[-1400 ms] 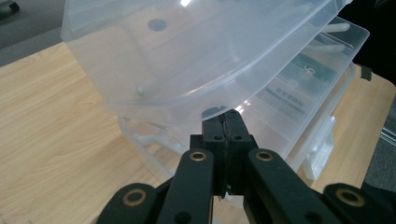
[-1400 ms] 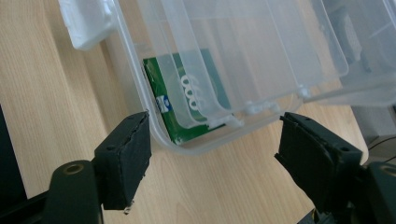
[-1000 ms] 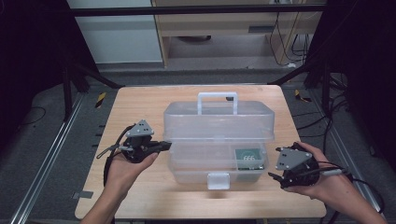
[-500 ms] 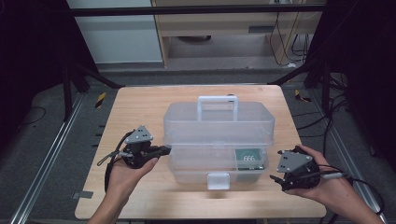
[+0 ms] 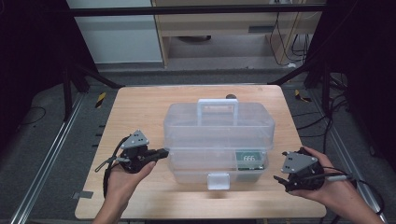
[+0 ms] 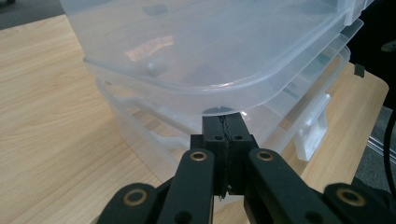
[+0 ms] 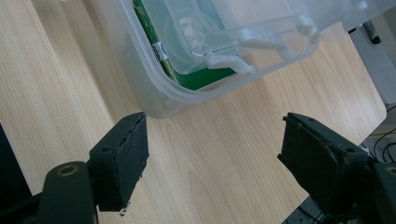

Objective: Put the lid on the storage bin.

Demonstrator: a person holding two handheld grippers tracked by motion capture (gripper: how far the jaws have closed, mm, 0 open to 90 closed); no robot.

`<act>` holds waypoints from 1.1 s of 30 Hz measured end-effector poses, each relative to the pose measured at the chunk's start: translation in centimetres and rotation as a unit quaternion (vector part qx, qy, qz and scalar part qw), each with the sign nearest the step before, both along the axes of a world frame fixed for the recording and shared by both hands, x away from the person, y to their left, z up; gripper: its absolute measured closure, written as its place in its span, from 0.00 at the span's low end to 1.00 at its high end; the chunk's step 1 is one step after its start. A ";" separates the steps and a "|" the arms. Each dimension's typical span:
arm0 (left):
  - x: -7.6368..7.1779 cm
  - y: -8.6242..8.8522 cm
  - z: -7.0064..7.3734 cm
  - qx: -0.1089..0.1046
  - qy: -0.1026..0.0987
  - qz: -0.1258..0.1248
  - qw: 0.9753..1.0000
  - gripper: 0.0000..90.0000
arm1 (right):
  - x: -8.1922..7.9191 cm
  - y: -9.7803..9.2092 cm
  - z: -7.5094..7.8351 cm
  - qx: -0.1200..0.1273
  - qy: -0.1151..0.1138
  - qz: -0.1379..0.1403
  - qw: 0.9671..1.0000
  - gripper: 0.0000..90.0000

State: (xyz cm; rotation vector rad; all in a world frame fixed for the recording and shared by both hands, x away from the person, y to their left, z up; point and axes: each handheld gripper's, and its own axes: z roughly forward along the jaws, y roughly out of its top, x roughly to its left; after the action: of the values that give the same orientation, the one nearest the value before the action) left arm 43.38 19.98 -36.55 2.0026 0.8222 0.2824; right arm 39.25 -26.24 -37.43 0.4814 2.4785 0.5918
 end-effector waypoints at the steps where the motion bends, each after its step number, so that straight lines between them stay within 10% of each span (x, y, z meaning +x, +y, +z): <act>1: -0.1 0.0 -0.1 -0.002 0.000 0.001 1.000 1.00 | 0.0 0.0 -0.1 0.001 0.000 -0.001 1.000 0.26; 29: -0.9 0.5 -2.4 -0.002 0.010 0.002 1.000 1.00 | 0.3 -0.6 -1.2 0.005 0.010 -0.021 1.000 0.24; 33: -0.9 0.4 -2.6 0.025 0.006 -0.005 1.000 1.00 | 0.5 -0.7 -1.5 0.005 0.012 -0.025 1.000 0.24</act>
State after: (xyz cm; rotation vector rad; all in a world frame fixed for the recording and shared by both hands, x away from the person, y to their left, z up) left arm 42.46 20.36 -39.10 2.0574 0.8188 0.2882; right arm 39.73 -26.96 -38.88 0.5559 2.4788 0.5816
